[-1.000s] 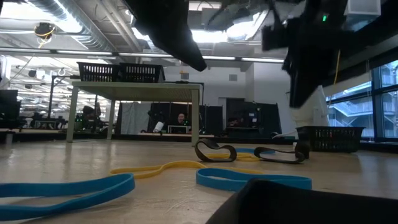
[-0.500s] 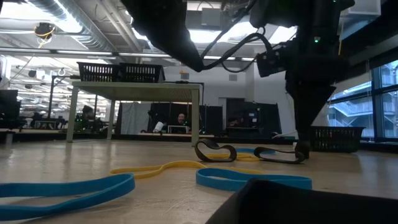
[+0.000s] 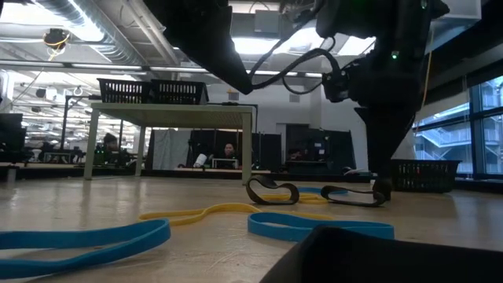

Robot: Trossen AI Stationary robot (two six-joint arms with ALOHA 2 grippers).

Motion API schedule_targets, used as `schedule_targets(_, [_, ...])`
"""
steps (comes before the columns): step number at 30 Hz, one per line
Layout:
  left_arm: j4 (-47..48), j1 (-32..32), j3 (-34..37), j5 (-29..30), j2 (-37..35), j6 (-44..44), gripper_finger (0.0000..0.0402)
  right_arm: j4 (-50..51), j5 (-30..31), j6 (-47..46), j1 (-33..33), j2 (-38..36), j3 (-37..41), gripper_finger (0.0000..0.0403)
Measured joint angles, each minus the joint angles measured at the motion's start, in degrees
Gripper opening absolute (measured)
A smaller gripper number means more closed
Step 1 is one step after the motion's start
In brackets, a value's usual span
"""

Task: Pick & Place Office Desk Supplies
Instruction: Put the black rubber band into the black bin

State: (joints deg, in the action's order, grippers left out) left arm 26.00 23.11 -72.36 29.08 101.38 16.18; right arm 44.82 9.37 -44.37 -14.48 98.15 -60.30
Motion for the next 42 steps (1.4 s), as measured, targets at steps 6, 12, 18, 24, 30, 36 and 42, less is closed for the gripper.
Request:
schedule_targets(6, [0.0, 0.0, 0.0, 0.0, 0.0, 0.2, 0.0005, -4.7, -0.2, -1.4, 0.0, 0.1, 3.6, 0.0230])
schedule_targets(12, [0.0, 0.0, 0.0, 0.0, 0.0, 0.2, 0.0008, -11.7, -2.6, 0.0, 0.0, 0.1, 7.1, 0.0207])
schedule_targets(18, [0.0, 0.0, 0.0, 0.0, 0.0, -0.9, 0.0004, -14.8, -3.0, 0.3, 0.1, 0.0, 9.0, 0.0170])
schedule_targets(24, [-0.9, 0.0, 0.0, 0.4, 0.0, -3.0, 0.0004, -15.2, -2.9, 1.3, 0.1, 0.0, 9.0, 0.0093])
schedule_targets(30, [-2.3, -0.5, 0.0, 2.6, -0.1, -6.5, 0.0004, -14.2, -3.7, 4.6, 0.3, -0.6, 8.9, 0.0010])
schedule_targets(36, [-2.2, -2.6, 0.0, 4.4, -0.1, -3.9, 0.0015, -7.6, -4.1, 7.9, 2.5, -5.8, 8.2, 0.0010])
schedule_targets(42, [-2.2, -4.7, 0.0, 4.4, -0.1, -2.6, 0.0041, -0.8, -2.0, 10.6, 6.9, -15.5, 8.3, 0.0008])
